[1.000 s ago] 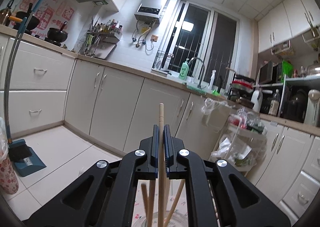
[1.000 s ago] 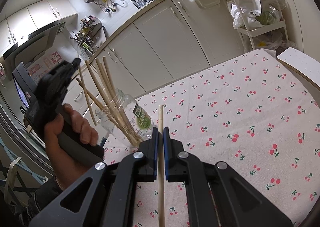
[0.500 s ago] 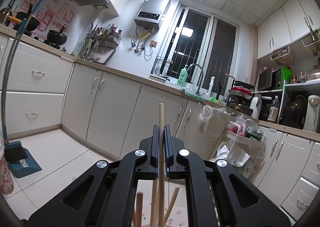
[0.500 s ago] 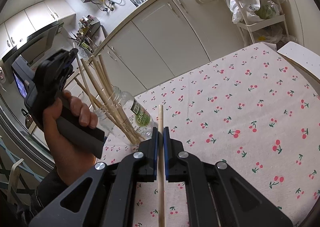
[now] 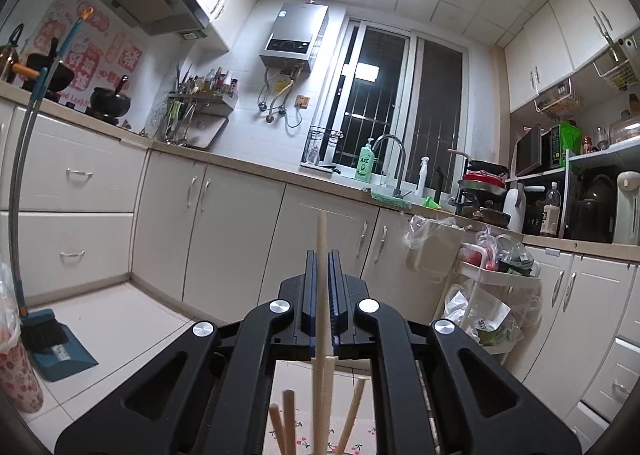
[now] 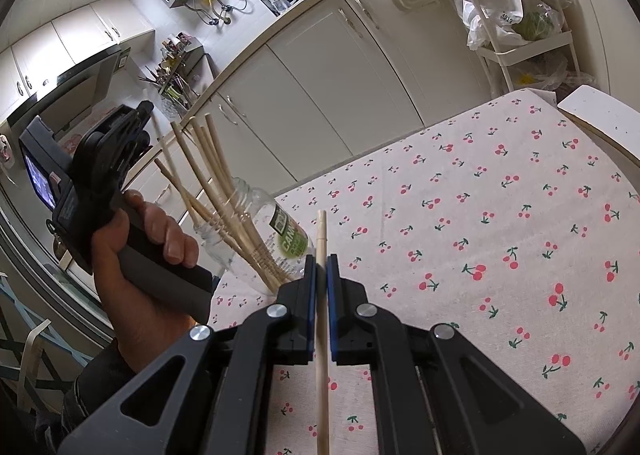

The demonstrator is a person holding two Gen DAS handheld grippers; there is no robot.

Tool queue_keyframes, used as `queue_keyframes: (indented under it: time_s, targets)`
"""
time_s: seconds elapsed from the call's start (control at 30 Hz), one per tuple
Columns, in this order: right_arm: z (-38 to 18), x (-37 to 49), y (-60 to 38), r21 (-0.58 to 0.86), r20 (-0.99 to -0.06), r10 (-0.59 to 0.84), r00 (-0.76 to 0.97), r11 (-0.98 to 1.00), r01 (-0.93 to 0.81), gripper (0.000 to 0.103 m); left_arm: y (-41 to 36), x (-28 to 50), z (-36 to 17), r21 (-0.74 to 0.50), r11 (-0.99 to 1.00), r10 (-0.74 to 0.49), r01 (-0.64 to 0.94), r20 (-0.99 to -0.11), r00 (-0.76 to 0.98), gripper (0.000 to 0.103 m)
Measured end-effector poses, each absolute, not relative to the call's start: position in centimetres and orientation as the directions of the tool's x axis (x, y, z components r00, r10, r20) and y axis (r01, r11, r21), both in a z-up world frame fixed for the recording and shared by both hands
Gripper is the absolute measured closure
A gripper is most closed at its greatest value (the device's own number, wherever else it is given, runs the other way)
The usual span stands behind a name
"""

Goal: Organize utensils
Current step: 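Open the left tool to drop its stick into the jar while the right tool releases its stick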

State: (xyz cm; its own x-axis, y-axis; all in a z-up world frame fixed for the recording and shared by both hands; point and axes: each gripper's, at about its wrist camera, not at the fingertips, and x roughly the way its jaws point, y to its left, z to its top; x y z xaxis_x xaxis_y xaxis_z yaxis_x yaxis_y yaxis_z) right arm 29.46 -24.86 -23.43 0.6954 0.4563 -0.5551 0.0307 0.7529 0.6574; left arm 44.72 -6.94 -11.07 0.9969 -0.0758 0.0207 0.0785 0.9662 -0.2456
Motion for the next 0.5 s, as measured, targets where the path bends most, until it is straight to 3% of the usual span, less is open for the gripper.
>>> queue_keyframes:
  time_s: [0.3,0.5]
  targets:
    - [-23.4,29.4,-25.2,0.664,-0.550,0.459,0.698,0.747,0.032,0.097,-6.6,44.2,-11.9,-0.242,0.967,-0.081,0.076,-0.009,0.997,0.098]
    - [-21.0,28.7,-24.6,0.685,-0.460,0.490,0.741,0.726,-0.055,0.097,-4.9,42.6,-11.8,-0.257,0.965,-0.049,0.042,-0.021,0.999,0.098]
